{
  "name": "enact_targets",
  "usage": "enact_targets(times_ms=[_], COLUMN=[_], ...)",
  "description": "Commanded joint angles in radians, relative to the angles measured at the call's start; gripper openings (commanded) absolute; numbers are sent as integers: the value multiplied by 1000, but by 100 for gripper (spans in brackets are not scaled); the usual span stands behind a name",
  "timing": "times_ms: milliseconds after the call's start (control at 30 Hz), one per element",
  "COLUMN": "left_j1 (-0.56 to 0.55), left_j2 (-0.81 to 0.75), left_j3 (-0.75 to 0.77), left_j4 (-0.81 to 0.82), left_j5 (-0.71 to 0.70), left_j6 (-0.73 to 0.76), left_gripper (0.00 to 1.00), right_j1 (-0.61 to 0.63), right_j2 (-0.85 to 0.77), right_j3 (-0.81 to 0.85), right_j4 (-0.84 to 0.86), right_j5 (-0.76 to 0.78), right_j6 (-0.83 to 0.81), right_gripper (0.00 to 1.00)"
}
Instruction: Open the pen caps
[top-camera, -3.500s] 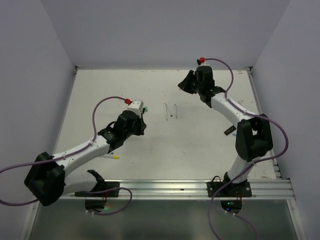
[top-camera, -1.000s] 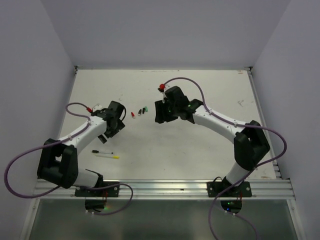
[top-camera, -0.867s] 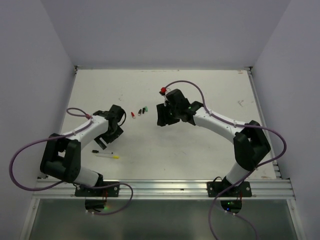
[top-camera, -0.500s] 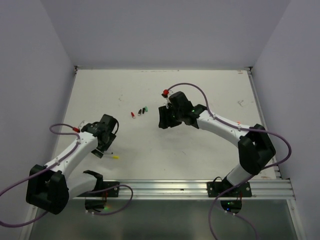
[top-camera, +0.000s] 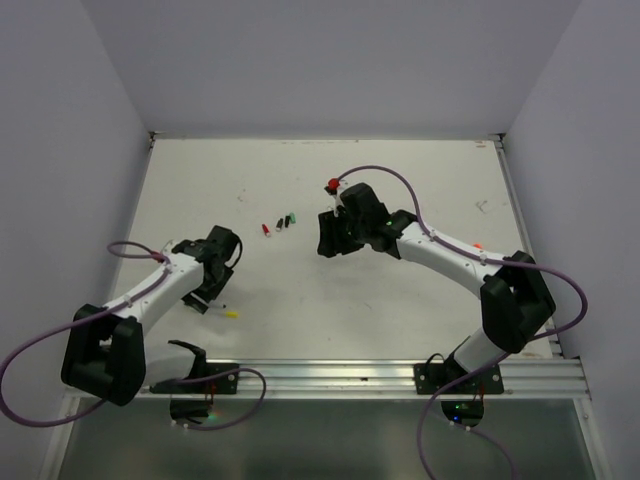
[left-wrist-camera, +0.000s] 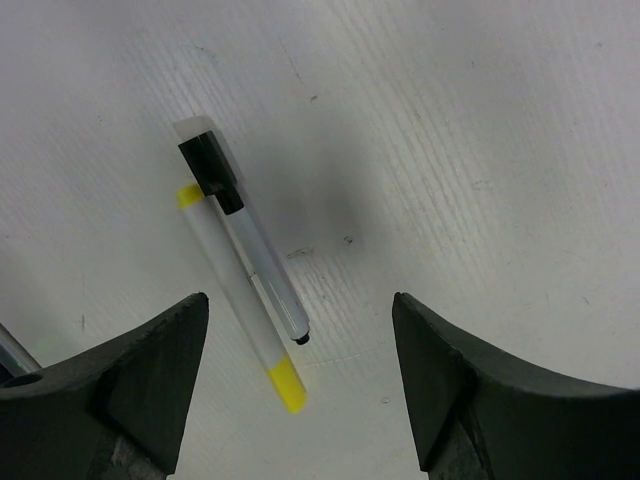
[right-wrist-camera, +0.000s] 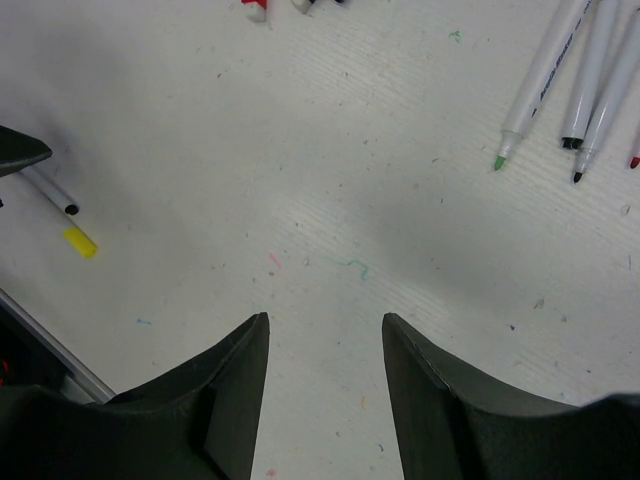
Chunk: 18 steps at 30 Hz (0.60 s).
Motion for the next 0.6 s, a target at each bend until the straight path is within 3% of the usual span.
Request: enact_targets(times_ms=[0,567], left_j1=[15,18], left_j2=[14,67], left_j3=[36,-36], left_j4=[32,101], left_j5=[-71,-34], left_j6=[-27,-32], left_gripper=[76,70], right_j1=[-1,-1], right_j2=[-36,-47], right_j3=[-8,-16], right_j4=[32,34], right_j5=[-22,-25], right_j6=[2,4], right_gripper=[53,53])
